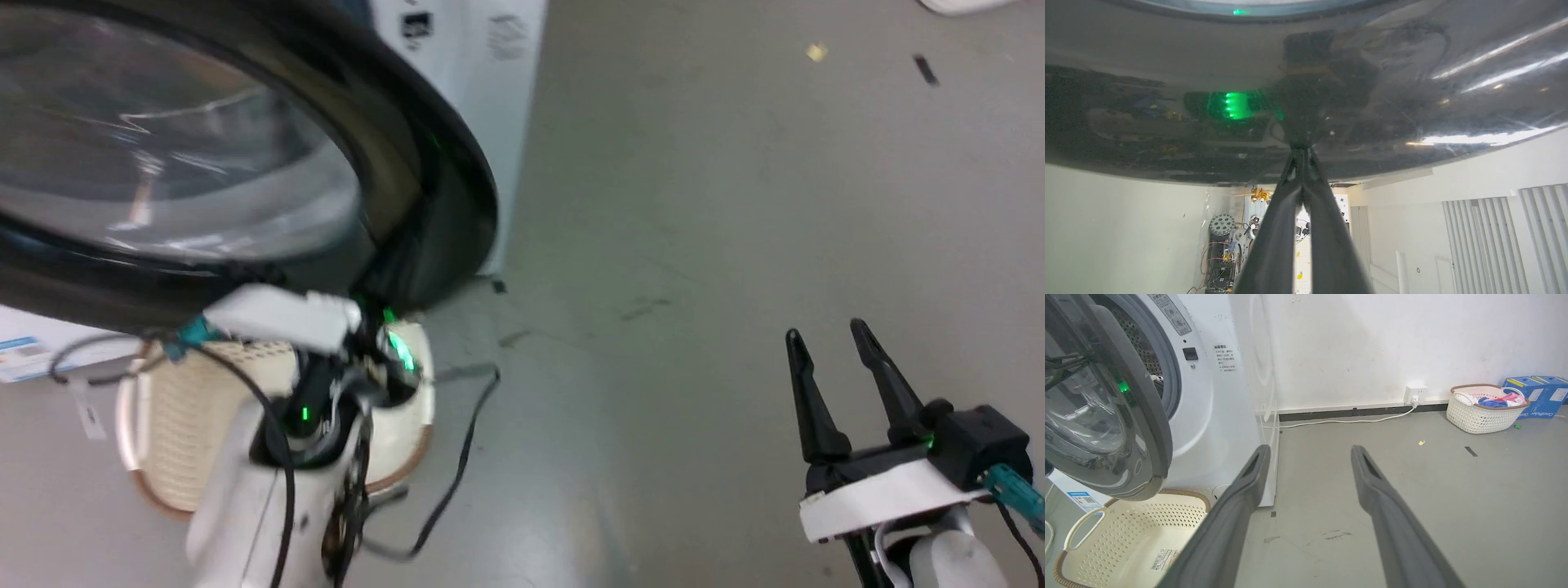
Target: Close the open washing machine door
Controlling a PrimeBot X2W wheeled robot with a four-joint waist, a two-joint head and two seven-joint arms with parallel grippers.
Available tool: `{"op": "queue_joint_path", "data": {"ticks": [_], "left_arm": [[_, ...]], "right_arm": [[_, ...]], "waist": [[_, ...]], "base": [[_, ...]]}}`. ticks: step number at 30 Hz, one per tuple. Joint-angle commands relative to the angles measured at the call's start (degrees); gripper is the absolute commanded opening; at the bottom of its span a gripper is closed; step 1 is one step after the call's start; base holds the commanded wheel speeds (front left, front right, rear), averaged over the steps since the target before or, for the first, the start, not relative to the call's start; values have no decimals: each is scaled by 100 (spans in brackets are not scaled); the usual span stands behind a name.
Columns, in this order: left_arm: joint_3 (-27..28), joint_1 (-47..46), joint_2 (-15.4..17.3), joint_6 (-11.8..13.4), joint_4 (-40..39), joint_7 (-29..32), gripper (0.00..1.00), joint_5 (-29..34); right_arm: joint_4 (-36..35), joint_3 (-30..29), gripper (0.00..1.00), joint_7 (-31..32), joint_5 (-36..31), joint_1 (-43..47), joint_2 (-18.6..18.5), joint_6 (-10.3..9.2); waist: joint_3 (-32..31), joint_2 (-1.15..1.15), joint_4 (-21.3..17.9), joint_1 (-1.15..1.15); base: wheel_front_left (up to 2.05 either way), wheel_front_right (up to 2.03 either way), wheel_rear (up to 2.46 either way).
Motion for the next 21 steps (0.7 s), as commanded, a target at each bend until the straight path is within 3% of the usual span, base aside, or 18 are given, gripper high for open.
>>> {"op": "queue_joint_path", "data": {"ticks": [1,11,17,21], "left_arm": [[2,-316,3,-27,140,-206,0,84],[121,-1245,3,-27,1087,-1088,0,254],[-21,-994,3,-27,799,-1044,0,408],[-310,-433,80,-27,358,-1097,0,898]], "right_arm": [[9,40,100,-25,94,-129,18,5],[82,187,100,-25,314,-194,20,5],[25,140,100,-25,267,-169,21,5],[-52,75,100,-25,171,-85,21,5]], "waist": [[285,-1,-327,-1],[333,-1,-450,-1],[184,-1,-220,-1],[-87,-1,78,-1]], "base": [[0,0,0],[0,0,0],[0,0,0],[0,0,0]]}}
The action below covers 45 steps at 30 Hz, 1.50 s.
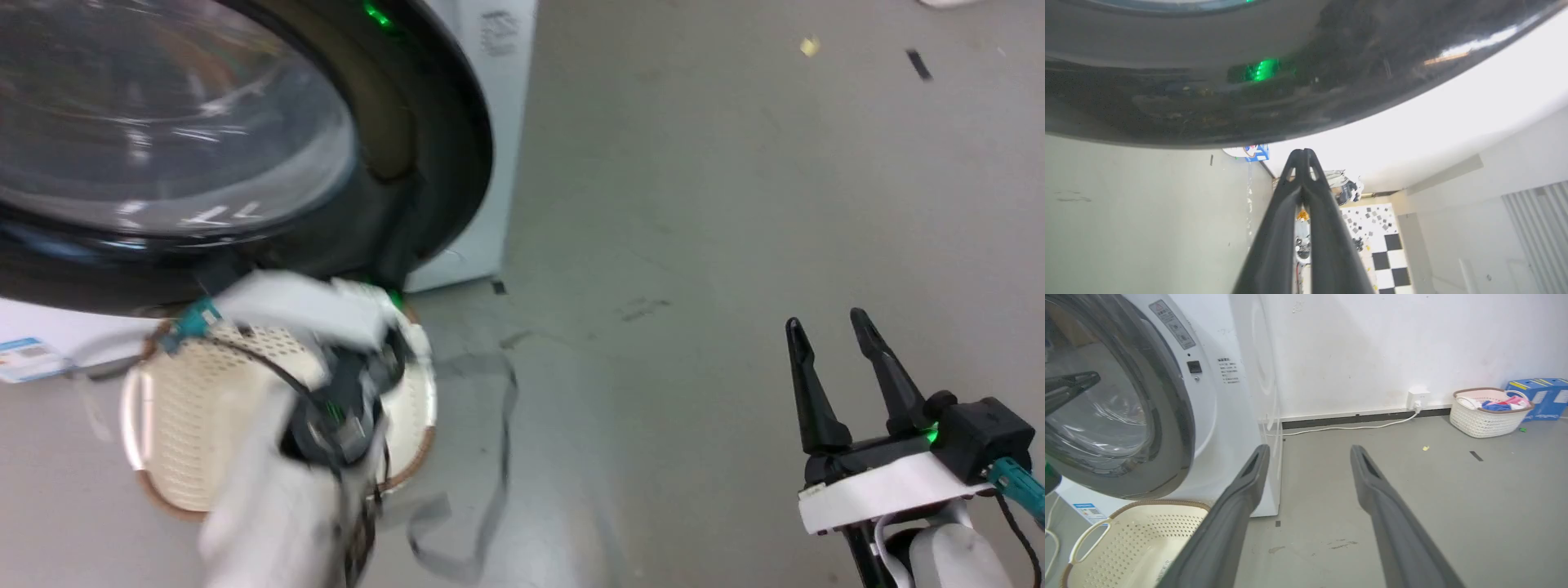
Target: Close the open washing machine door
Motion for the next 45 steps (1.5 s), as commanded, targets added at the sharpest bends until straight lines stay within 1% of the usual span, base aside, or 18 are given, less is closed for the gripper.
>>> {"op": "queue_joint_path", "data": {"ticks": [1,3,4,7,9,12,13,14,17,18,22,26,31,32,33,34,38,45], "left_arm": [[-159,265,81,-27,-92,-15,2,188],[-569,646,303,-27,-249,-165,54,707],[-754,837,417,-27,-284,-334,100,961],[-1252,1301,759,-27,-338,-1018,100,1644],[-1616,1513,1103,-27,-214,-1408,100,2357],[-1788,1713,1388,-24,142,-1586,100,3520],[-1597,1758,1372,-3,145,-1592,100,3890],[-947,2035,1190,70,-126,-1596,100,4941],[-410,2357,998,94,-533,-1597,100,5860],[113,2658,746,79,-951,-1598,100,6491],[611,3031,515,47,-1381,-1598,100,7192],[833,3322,387,74,-1655,-1599,100,7889],[957,3522,284,91,-1661,-1599,100,8374],[937,3533,300,93,-1618,-1599,100,8490],[926,3533,300,104,-1587,-1599,100,8571],[934,3514,288,122,-1574,-1599,100,8612],[959,3384,226,242,-1576,-1599,100,8734],[980,3104,110,395,-1572,-1599,100,8729]], "right_arm": [[-44,-30,100,-25,-55,69,17,5],[-71,-60,100,-25,-118,147,17,5],[-75,-60,100,-25,-150,182,17,5],[-84,-56,100,-25,-237,284,17,5],[-96,-34,100,-25,-293,367,17,5],[-111,-18,100,-25,-362,514,-20,5],[-111,-10,100,-25,-384,566,-43,5],[-112,-3,100,-25,-429,692,-106,5],[-137,-12,100,-25,-451,782,-149,5],[-151,9,100,-25,-462,847,-177,5],[-144,45,100,-25,-465,895,-176,5],[-110,78,100,-25,-458,927,-158,5],[-35,254,100,-25,-479,932,-174,5],[-17,300,39,-25,-489,904,-187,5],[2,346,9,-25,-480,869,-198,5],[6,401,0,-25,-484,819,-230,5],[26,683,0,-25,-456,511,-453,5],[383,1371,0,-25,-105,-628,-1130,5]], "waist": [[-259,-1,262,0],[-446,-1,464,0],[-527,-1,554,0],[-784,-1,847,0],[-958,-1,1036,0],[-1184,-1,1333,0],[-1239,-1,1430,0],[-1391,-1,1693,0],[-1482,-1,1911,0],[-1546,-1,2082,0],[-1589,-1,2210,0],[-1598,-1,2271,0],[-1525,-1,2361,0],[-1501,-1,2385,0],[-1461,-1,2416,0],[-1404,-1,2453,0],[-1110,-1,2643,0],[-442,-1,3003,0]], "base": [[0,0,0],[0,0,0],[0,0,0],[0,0,0],[0,0,0],[0,0,0],[0,0,0],[0,0,0],[0,0,0],[0,0,0],[0,0,0],[0,0,0],[0,0,0],[0,0,0],[0,0,0],[0,0,0],[0,0,0],[0,0,0]]}}
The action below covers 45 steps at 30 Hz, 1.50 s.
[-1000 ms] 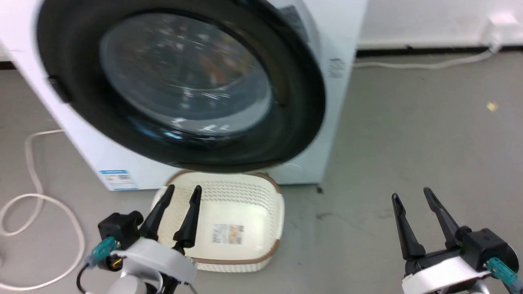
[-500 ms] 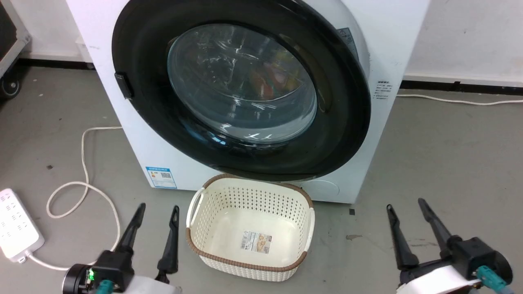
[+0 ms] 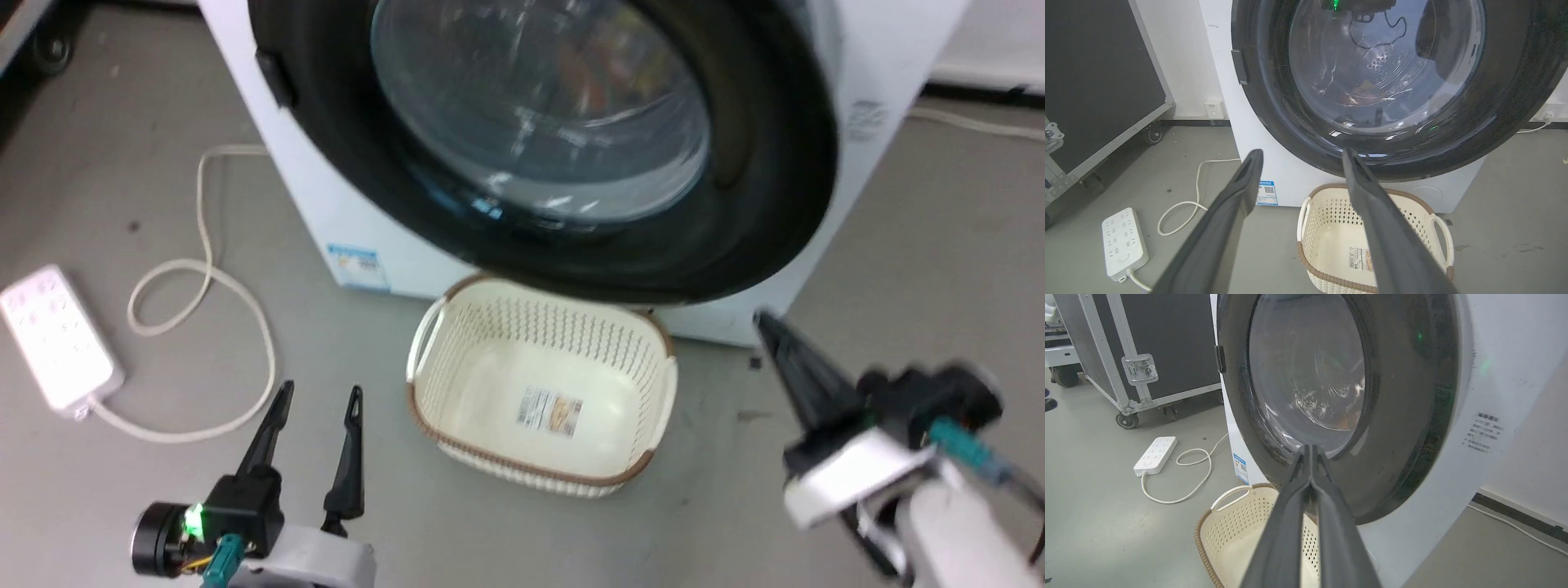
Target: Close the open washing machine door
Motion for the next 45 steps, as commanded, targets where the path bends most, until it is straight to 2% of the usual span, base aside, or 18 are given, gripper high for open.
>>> {"op": "queue_joint_path", "data": {"ticks": [1,5,12,20,28,33,39,40,41,45], "left_arm": [[-29,-123,-15,19,-10,-30,100,28],[-106,-288,-49,3,-59,-30,100,43],[-288,-487,-100,-15,-87,-30,100,51],[-482,-663,-144,49,-157,-30,100,11],[-527,-782,-157,59,-126,-30,100,-11],[-552,-778,-162,73,-101,-30,100,-24],[-538,-751,-164,58,-47,-30,100,-26],[-531,-743,-164,48,-37,-30,100,-25],[-522,-731,-164,38,-28,-30,100,-24],[-461,-636,-158,-9,33,-30,100,-26]], "right_arm": [[153,108,0,-25,122,-382,-194,3],[675,356,0,-25,360,-1169,-629,3],[1786,543,0,15,992,-2387,-1124,3],[2655,746,0,54,1443,-3491,-1473,3],[3501,699,0,25,1562,-4236,-1509,3],[3818,719,0,-5,1614,-4391,-1454,3],[3875,751,0,-21,1736,-4234,-1355,3],[3805,754,42,-22,1758,-4151,-1343,3],[3728,749,100,-22,1767,-4043,-1330,3],[3258,551,100,-23,1690,-3442,-1208,3]], "waist": [[384,0,284,-1],[663,0,487,-1],[1009,0,691,-1],[1315,0,792,-1],[1417,0,812,-1],[1354,0,789,-1],[1101,0,731,-1],[1027,0,712,-1],[939,0,688,-1],[515,0,543,-1]], "base": [[0,0,0],[0,0,0],[0,0,0],[0,0,0],[0,0,0],[0,0,0],[0,0,0],[0,0,0],[0,0,0],[0,0,0]]}}
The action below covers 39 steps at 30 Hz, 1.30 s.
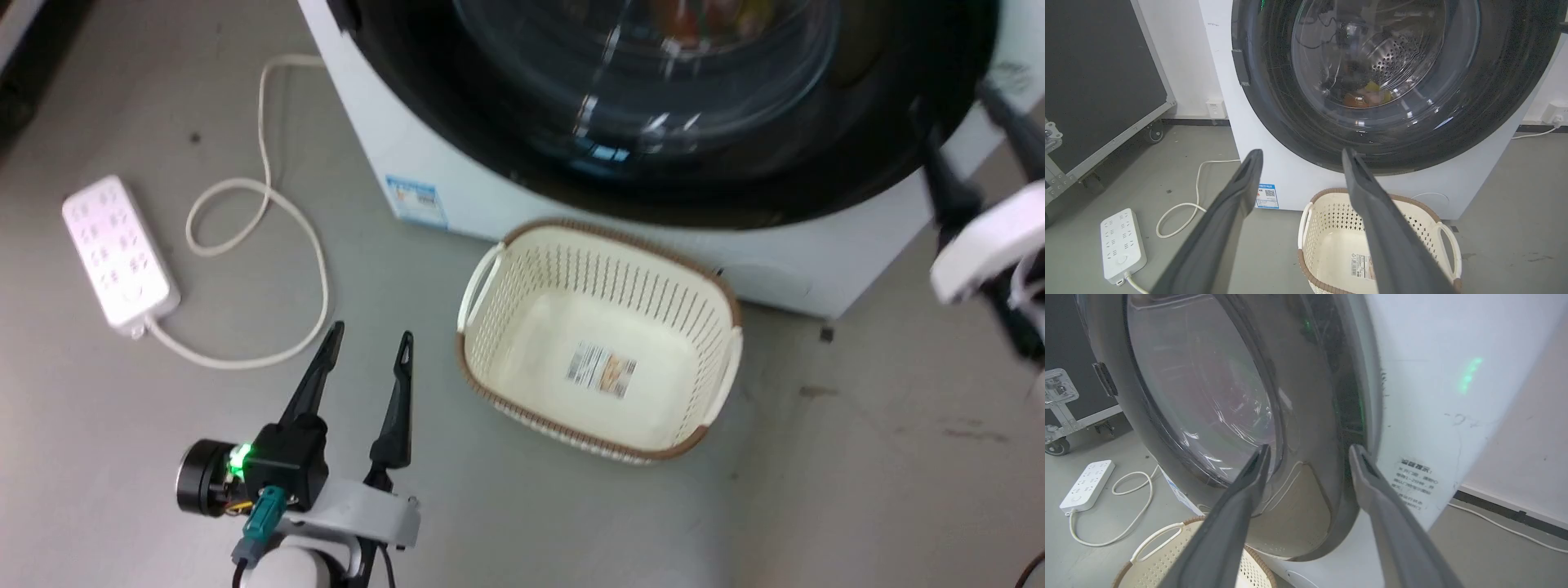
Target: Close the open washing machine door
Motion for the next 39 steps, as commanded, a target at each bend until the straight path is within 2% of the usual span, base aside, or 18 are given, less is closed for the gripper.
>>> {"op": "queue_joint_path", "data": {"ticks": [1,6,11,16,20,25,34,35,39], "left_arm": [[34,87,4,-50,37,-30,100,-23],[97,303,59,-120,225,-30,100,-15],[156,512,72,-225,451,-30,100,-171],[206,616,117,-274,598,-30,100,-139],[271,673,121,-285,674,-30,100,-115],[314,744,95,-263,764,-30,100,-107],[305,762,44,-247,770,-30,100,-108],[309,708,50,-246,773,1,0,-128],[313,708,47,-242,766,15,0,-130]], "right_arm": [[-165,-72,100,-25,-50,289,76,-20],[-1081,-602,100,-25,-340,1424,453,-20],[-2021,-1365,100,-25,-868,2640,1046,-20],[-2838,-1898,100,-25,-1587,3772,1633,-20],[-3298,-2215,100,-26,-1909,4352,2026,-20],[-3620,-2254,100,-26,-2307,4839,2232,-20],[-3652,-2268,100,-26,-2125,5108,2292,-20],[-3635,-2271,0,1,-2133,5021,2264,-15],[-3637,-2267,0,13,-2136,5014,2263,-15]], "waist": [[-356,0,-164,0],[-919,0,-450,0],[-1352,0,-757,0],[-1562,0,-977,0],[-1641,0,-1095,0],[-1704,0,-1130,0],[-1728,0,-1093,0],[-1728,0,-1092,0],[-1728,0,-1093,0]], "base": [[0,0,0],[0,0,0],[0,0,0],[0,0,0],[0,0,0],[0,0,0],[0,0,0],[0,0,0],[0,0,0]]}}
